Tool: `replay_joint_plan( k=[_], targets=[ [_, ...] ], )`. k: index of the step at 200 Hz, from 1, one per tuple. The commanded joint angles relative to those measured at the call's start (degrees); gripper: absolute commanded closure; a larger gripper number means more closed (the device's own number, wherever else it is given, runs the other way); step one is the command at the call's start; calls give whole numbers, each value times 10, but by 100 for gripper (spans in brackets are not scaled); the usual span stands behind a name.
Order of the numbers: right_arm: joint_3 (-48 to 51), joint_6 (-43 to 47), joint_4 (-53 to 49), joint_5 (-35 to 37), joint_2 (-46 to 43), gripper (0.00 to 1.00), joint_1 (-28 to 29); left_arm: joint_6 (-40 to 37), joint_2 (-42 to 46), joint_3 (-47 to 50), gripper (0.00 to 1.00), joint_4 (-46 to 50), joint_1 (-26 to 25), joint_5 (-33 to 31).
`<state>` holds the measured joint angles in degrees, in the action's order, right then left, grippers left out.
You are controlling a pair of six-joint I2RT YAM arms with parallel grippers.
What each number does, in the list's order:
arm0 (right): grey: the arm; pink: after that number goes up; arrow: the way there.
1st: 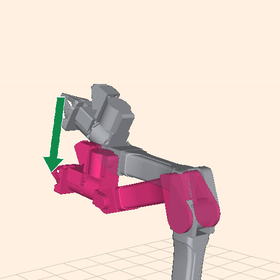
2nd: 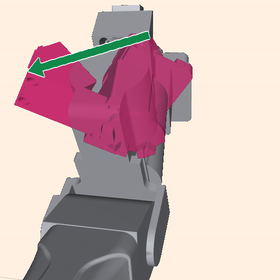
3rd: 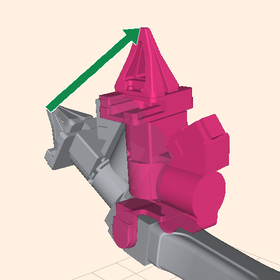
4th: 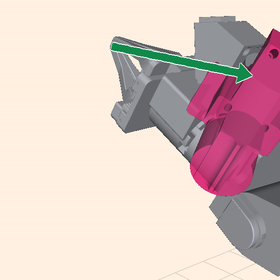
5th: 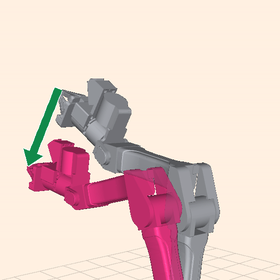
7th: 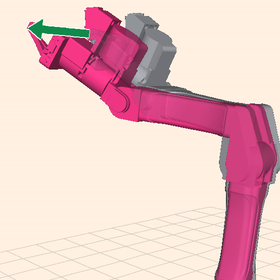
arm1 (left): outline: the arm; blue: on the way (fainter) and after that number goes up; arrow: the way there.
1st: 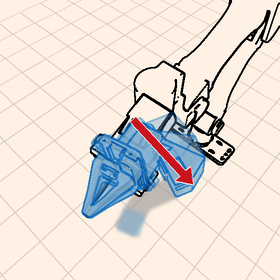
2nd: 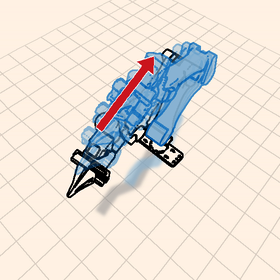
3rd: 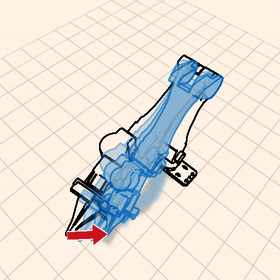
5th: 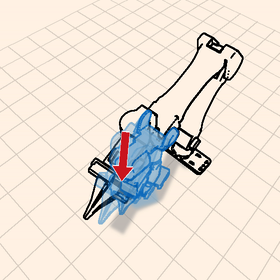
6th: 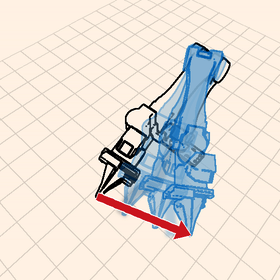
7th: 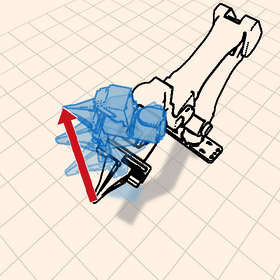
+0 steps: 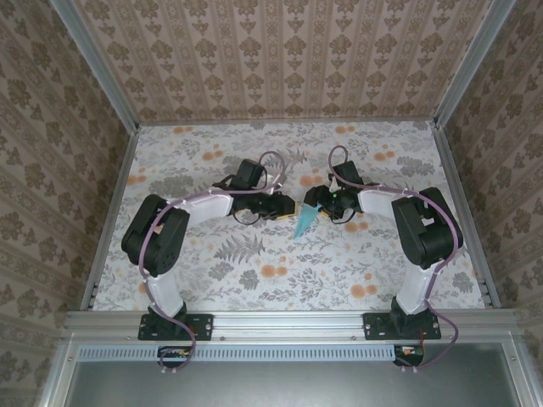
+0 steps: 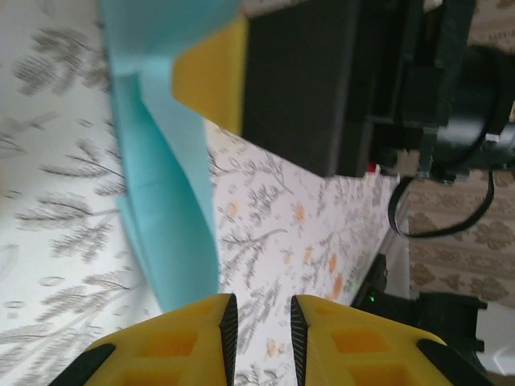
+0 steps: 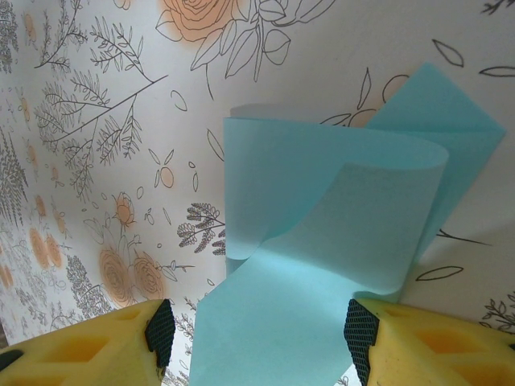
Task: Fold a paper plane with a square sheet of paper (fold left side to right side)
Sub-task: Fold the wing for the fifth time at the center of the table.
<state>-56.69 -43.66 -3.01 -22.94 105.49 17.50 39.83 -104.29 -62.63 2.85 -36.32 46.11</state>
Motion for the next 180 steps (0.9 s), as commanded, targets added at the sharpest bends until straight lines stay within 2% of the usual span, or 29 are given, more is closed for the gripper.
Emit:
replay_joint_plan(
  k=[1,58,180],
  targets=[
    [12,-3,-37,21,39,37,0,21,-4,-14,72,2,-23,30],
    [10,-3,-38,18,41,37,0,37,-62,-55,72,-15,-52,28],
    [9,1,-42,18,39,37,0,-26,-116,-93,70,90,-58,-33]
  ],
)
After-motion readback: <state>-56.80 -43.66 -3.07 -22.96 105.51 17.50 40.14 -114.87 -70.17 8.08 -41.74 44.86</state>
